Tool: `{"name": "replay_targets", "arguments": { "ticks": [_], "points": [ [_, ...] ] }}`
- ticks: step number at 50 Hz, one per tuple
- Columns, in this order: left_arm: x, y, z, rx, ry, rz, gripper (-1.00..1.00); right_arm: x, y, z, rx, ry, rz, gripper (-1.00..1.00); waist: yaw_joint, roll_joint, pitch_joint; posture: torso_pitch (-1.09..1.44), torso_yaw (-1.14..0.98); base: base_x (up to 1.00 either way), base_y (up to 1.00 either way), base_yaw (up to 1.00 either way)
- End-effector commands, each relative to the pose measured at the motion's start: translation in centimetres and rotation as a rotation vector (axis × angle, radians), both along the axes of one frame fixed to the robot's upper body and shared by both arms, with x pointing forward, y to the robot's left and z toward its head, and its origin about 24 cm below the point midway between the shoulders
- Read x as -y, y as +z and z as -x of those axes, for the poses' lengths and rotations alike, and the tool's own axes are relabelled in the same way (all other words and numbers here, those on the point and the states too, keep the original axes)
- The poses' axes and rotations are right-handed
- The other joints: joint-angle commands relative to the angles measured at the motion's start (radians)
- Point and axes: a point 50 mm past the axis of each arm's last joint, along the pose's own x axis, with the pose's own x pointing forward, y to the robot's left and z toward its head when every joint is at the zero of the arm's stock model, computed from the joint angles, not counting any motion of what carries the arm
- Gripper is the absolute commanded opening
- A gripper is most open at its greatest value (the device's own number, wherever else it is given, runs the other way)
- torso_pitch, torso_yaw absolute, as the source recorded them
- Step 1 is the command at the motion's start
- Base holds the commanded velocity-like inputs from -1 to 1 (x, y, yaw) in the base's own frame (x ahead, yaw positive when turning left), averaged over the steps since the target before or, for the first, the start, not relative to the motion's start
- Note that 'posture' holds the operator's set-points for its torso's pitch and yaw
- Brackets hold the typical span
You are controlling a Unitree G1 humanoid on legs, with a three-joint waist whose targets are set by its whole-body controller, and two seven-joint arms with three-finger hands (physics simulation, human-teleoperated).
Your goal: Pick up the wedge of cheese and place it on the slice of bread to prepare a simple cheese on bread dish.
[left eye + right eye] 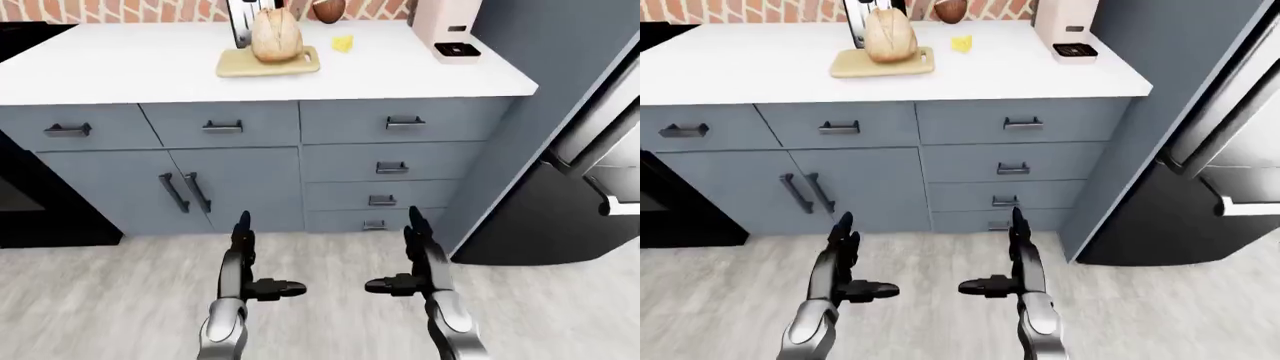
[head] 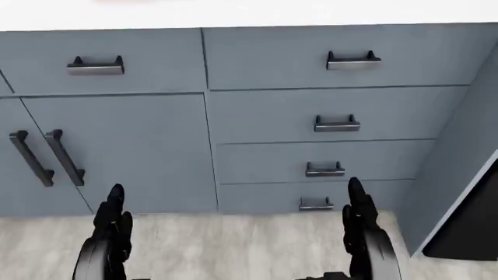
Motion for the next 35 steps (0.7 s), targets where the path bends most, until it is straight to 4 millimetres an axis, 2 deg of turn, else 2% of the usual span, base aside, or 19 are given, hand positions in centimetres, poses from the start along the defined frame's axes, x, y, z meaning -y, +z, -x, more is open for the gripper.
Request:
{"name": "replay_targets", "arguments": {
  "ticks": [1,2,3,5,7,8,12,15,20,25,27,28,30,31,35],
  "points": [
    [0.2,4.3,-0.7,0.203,-0.020,-0.024,1.00,-0.3,3.6,-0.9,0.182,0.012,0.009,1.00,-0.002,-0.008,-0.001,0.00,0.00,0.00,0.00,0.00],
    [0.2,4.3,-0.8,0.200,-0.029,-0.019,1.00,-0.4,3.8,-0.9,0.187,0.017,0.012,1.00,0.003,-0.007,-0.037,0.00,0.00,0.00,0.00,0.00],
    [0.2,4.3,-0.7,0.197,-0.029,-0.019,1.00,-0.4,3.8,-1.0,0.192,0.018,0.017,1.00,0.008,-0.001,-0.063,0.00,0.00,0.00,0.00,0.00],
    [0.3,4.6,-0.6,0.200,-0.032,-0.017,1.00,-0.5,4.0,-1.1,0.196,0.018,0.021,1.00,0.006,-0.007,-0.018,0.00,0.00,0.00,0.00,0.00],
    [0.3,4.8,-0.6,0.208,-0.033,-0.021,1.00,-0.6,4.2,-1.1,0.200,0.019,0.025,1.00,0.007,-0.007,-0.069,0.00,0.00,0.00,0.00,0.00],
    [0.2,4.9,-0.6,0.211,-0.032,-0.019,1.00,-0.6,4.3,-1.0,0.201,0.020,0.025,1.00,0.008,-0.007,-0.074,0.00,0.00,0.00,0.00,0.00],
    [0.3,5.5,-0.5,0.241,-0.037,-0.044,1.00,-0.6,4.4,-1.0,0.203,0.019,0.032,1.00,0.009,-0.004,-0.078,0.00,0.00,0.00,0.00,0.00],
    [0.2,6.8,-0.6,0.255,-0.041,-0.047,1.00,-0.5,5.6,-1.3,0.217,0.019,0.039,1.00,0.008,-0.004,-0.083,0.00,0.00,0.00,0.00,0.00],
    [0.2,11.5,-0.5,0.311,-0.057,-0.063,1.00,-0.3,8.6,-1.8,0.251,0.023,0.065,1.00,0.007,-0.003,-0.089,0.00,0.00,0.00,0.00,0.00],
    [-1.0,15.8,-0.5,0.369,-0.041,-0.066,1.00,0.4,12.4,-1.5,0.330,0.032,0.025,1.00,0.009,-0.002,-0.092,0.00,0.00,0.00,0.00,0.00],
    [-1.3,16.6,-0.4,0.379,-0.040,-0.071,1.00,0.3,13.1,-1.1,0.341,0.049,0.013,1.00,0.010,-0.002,-0.092,0.00,0.00,0.00,0.00,0.00],
    [-1.4,16.9,-0.4,0.384,-0.039,-0.072,1.00,0.5,13.3,-1.0,0.345,0.037,0.005,1.00,0.019,0.004,-0.105,0.00,0.00,0.00,0.00,0.34],
    [-1.6,17.4,-0.5,0.390,-0.035,-0.071,1.00,0.4,13.4,-0.8,0.353,0.049,-0.007,1.00,0.025,0.002,-0.079,0.00,0.00,0.00,0.00,0.89],
    [-1.6,17.7,-0.4,0.394,-0.035,-0.074,1.00,0.5,13.5,-0.8,0.355,0.045,-0.010,1.00,0.024,-0.001,-0.072,0.00,0.00,0.00,0.00,1.00],
    [-1.7,17.5,-0.5,0.386,-0.038,-0.071,1.00,0.3,14.0,-0.5,0.371,0.059,-0.035,1.00,0.038,-0.001,-0.063,0.00,0.00,0.00,0.00,1.00]
  ]
}}
